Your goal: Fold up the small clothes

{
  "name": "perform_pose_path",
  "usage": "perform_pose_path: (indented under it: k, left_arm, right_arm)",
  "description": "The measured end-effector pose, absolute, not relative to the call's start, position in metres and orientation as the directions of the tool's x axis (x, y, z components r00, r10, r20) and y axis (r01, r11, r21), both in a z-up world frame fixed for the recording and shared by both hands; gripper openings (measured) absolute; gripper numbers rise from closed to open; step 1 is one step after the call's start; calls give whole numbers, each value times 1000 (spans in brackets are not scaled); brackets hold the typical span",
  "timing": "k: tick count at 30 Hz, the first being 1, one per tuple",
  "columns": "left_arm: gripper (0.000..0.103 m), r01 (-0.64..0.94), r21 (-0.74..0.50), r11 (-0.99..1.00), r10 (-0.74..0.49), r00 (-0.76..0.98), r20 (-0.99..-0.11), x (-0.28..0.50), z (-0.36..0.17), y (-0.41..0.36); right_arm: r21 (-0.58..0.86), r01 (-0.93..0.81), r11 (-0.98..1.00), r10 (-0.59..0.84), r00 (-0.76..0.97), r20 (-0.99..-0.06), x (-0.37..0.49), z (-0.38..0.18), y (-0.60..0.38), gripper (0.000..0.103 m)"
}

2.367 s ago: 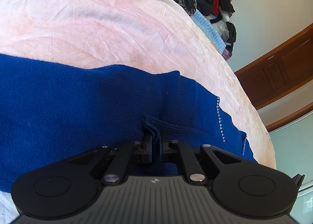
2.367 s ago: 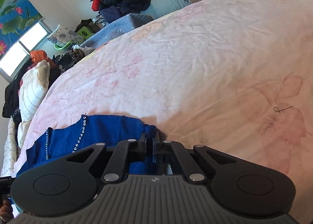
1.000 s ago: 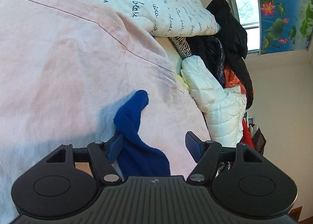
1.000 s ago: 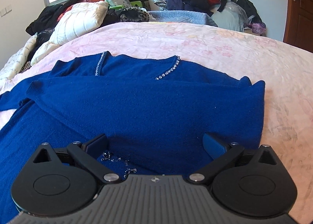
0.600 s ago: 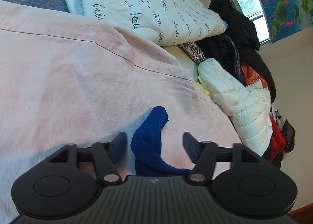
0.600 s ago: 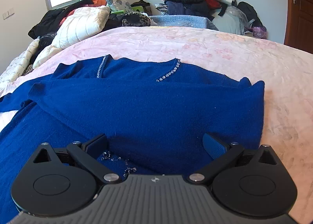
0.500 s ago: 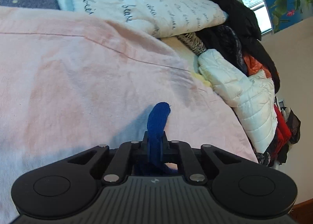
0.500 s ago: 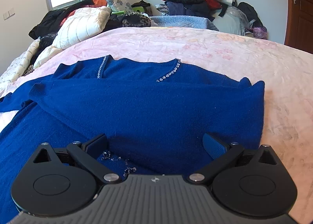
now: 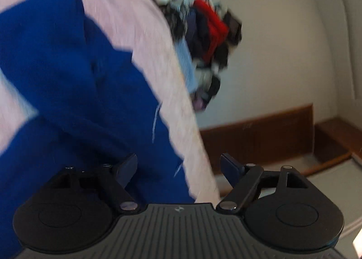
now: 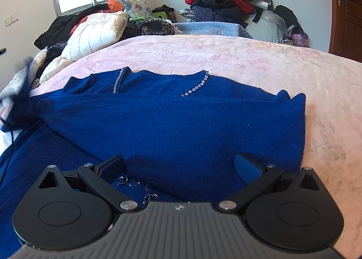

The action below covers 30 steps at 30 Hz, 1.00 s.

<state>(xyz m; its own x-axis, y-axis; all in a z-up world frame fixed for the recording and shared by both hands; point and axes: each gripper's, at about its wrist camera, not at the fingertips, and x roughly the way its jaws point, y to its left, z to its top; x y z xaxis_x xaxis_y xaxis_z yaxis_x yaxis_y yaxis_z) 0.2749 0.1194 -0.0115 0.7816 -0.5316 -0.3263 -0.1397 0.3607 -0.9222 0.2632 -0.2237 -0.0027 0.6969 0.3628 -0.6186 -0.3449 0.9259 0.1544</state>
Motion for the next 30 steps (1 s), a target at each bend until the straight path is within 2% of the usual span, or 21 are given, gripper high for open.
perform_pose_path:
  k: [2,4,7,11,12,13,14,15,18,20,22,23,25,28,30]
  left_arm:
    - [80,-105,-913,395,-594,728,-341,273,-19,107]
    - [80,-91,-890,446,-547,759,-352,259,-15,114]
    - [80,-103,-872,479,-392,864,-317,229,4,150]
    - [81,-181,-881,437,-115,960,-255,176,37,221]
    - [84,-205,-884,421,-35,970,-242,161,44,238]
    - [87,-221,-889,401,44,974,-222,148,52,254]
    - [93,-230,-897,378,93,973,-210,139,57,266]
    - [95,-235,-905,355,112,972,-208,136,58,274]
    - [95,-251,-907,337,91,968,-234,145,52,274]
    - [95,-259,-910,325,21,964,-266,159,39,263]
    - [95,-275,-914,299,-54,951,-304,170,22,247]
    - [95,-282,-915,287,-88,944,-318,175,13,239]
    - [95,-289,-914,284,-127,934,-335,181,4,225]
    - [95,-304,-898,318,-148,920,-364,188,1,221]
    - [95,-335,-878,342,-140,906,-400,191,1,225]
  right_arm:
    - [166,-346,923,371,696,-614,263,-3,-225,100]
    - [186,-347,919,386,696,-605,263,-3,-229,100]
    - [223,-346,911,408,695,-592,263,-2,-234,100]
    - [217,-351,911,408,686,-602,265,0,-233,101]
    - [201,-343,918,390,682,-618,267,3,-231,100]
    - [193,-318,928,365,679,-637,268,9,-228,92]
    - [220,-288,932,361,676,-642,270,16,-226,90]
    - [289,-278,916,400,668,-627,270,23,-226,90]
    - [609,-311,730,660,554,-508,275,33,-214,90]
    - [770,-252,586,783,421,-458,288,24,-193,88]
    - [797,-214,565,805,356,-475,298,14,-168,73]
    - [773,-210,599,785,347,-514,303,10,-156,66]
    - [743,-174,647,747,341,-570,310,1,-140,64]
    - [776,-165,608,779,310,-545,311,-3,-129,64]
    - [779,-174,602,787,294,-542,310,-3,-123,61]
